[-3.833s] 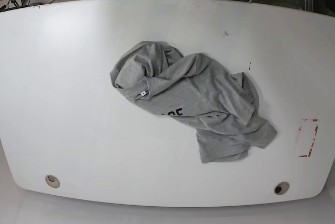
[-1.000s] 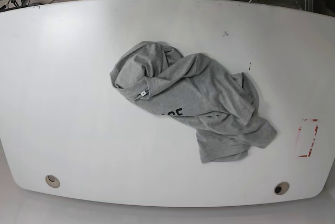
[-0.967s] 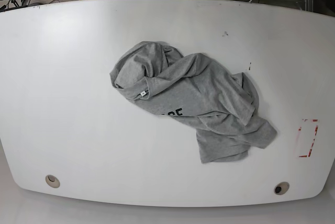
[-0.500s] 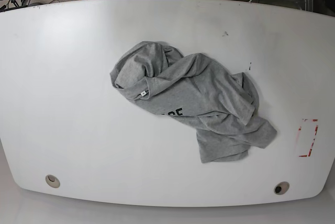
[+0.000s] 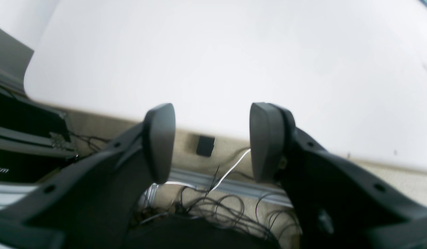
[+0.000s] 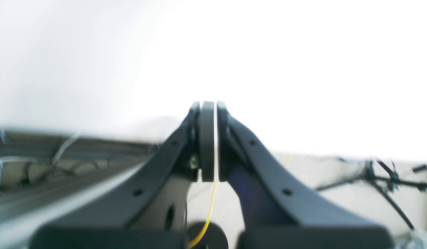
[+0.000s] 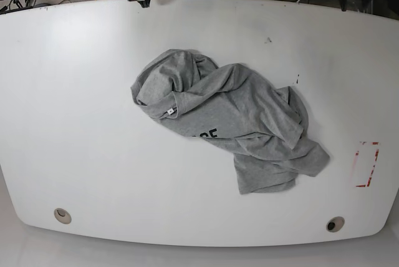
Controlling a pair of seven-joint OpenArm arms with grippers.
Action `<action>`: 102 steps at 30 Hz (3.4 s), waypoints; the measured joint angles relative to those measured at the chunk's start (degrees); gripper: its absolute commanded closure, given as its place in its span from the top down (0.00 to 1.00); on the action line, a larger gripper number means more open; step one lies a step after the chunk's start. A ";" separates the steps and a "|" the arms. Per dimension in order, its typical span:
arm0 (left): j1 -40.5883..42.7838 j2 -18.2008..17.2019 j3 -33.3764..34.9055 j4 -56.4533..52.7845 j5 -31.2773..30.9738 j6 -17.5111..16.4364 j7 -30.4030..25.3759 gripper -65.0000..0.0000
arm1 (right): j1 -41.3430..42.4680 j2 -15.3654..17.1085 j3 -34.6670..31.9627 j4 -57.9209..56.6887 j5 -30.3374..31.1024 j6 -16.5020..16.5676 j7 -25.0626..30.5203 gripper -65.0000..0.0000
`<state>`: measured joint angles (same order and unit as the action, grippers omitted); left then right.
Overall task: Fold the T-shirt properly
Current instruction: 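Lower both open grippers toward the grey T-shirt, then grasp the bunched shirt fabric near the collar with the right gripper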
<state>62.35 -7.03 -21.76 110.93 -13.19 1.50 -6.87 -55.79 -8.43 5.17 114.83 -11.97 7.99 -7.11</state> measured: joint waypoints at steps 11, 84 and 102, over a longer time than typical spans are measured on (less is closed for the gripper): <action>-7.08 -2.84 0.37 0.94 0.04 -0.02 -0.02 0.48 | 7.69 -0.02 -1.33 -0.02 -0.15 -0.20 -0.48 0.00; -20.39 -12.96 10.91 1.18 0.04 0.17 6.91 0.78 | 44.35 9.05 -23.04 -10.51 -19.50 13.55 -20.02 0.67; -20.28 -12.87 10.95 0.48 0.04 0.17 6.91 0.78 | 50.07 10.75 -22.86 -16.09 -19.76 14.97 -20.09 0.66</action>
<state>42.06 -19.90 -10.81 111.42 -13.15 1.67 0.03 -5.72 2.33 -17.69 98.74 -31.73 22.96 -27.20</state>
